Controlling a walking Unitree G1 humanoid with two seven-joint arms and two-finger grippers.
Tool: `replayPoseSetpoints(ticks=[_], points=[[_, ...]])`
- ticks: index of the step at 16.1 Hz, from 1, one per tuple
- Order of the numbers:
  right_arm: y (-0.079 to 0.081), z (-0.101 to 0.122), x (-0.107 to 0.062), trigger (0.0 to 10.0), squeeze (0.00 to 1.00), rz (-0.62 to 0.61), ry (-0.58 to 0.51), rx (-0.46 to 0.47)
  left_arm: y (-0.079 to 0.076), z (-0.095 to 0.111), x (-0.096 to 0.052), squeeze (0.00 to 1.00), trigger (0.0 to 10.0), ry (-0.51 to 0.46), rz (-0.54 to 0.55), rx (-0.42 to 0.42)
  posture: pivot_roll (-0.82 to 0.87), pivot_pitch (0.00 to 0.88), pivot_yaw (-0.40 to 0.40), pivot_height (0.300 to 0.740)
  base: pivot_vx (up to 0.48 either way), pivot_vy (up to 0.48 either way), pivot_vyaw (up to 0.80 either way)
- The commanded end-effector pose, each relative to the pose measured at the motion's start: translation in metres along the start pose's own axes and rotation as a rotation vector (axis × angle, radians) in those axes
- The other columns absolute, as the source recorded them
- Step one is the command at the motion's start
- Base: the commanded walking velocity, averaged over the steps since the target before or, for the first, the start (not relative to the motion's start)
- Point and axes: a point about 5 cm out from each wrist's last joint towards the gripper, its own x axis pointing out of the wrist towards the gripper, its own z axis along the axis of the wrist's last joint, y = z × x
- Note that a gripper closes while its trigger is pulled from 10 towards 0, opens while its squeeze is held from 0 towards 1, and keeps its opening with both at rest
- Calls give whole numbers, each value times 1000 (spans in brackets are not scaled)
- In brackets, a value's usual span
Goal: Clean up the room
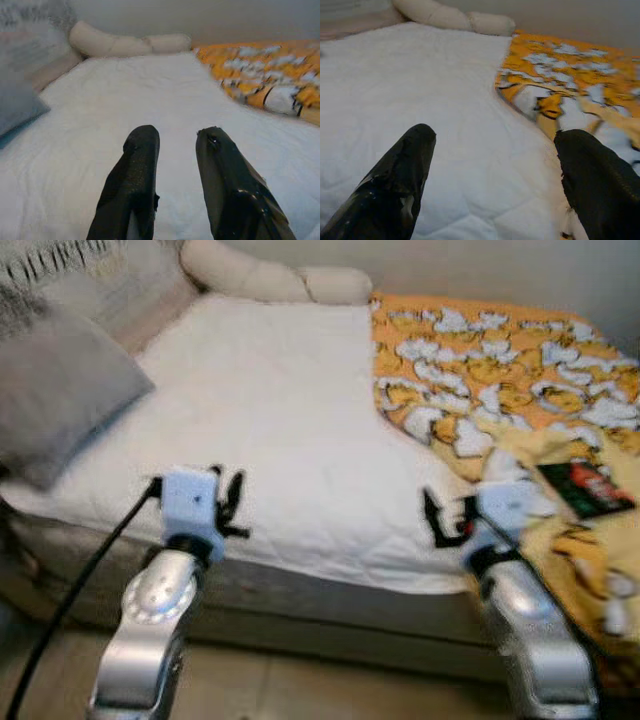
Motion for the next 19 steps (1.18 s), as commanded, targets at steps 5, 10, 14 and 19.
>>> replayPoseSetpoints(ticks=[5,10,14,19], points=[[-9,1,4,10000,0,-39,11,-25,-1,5,2,0,10000,-16,-5,20,33,0,-6,740,0,-458,800],[-10,-2,4,10000,0,-40,20,-16,-1,6,3,0,10000,-19,-5,21,31,0,-6,740,0,-461,800],[-8,-9,1,10000,0,-31,44,-21,0,5,2,0,10000,-16,-3,24,30,0,-6,740,0,-457,0],[-5,-15,-3,10000,0,-19,66,-20,0,3,1,0,10000,-10,-5,28,27,0,-10,740,0,-464,0]])
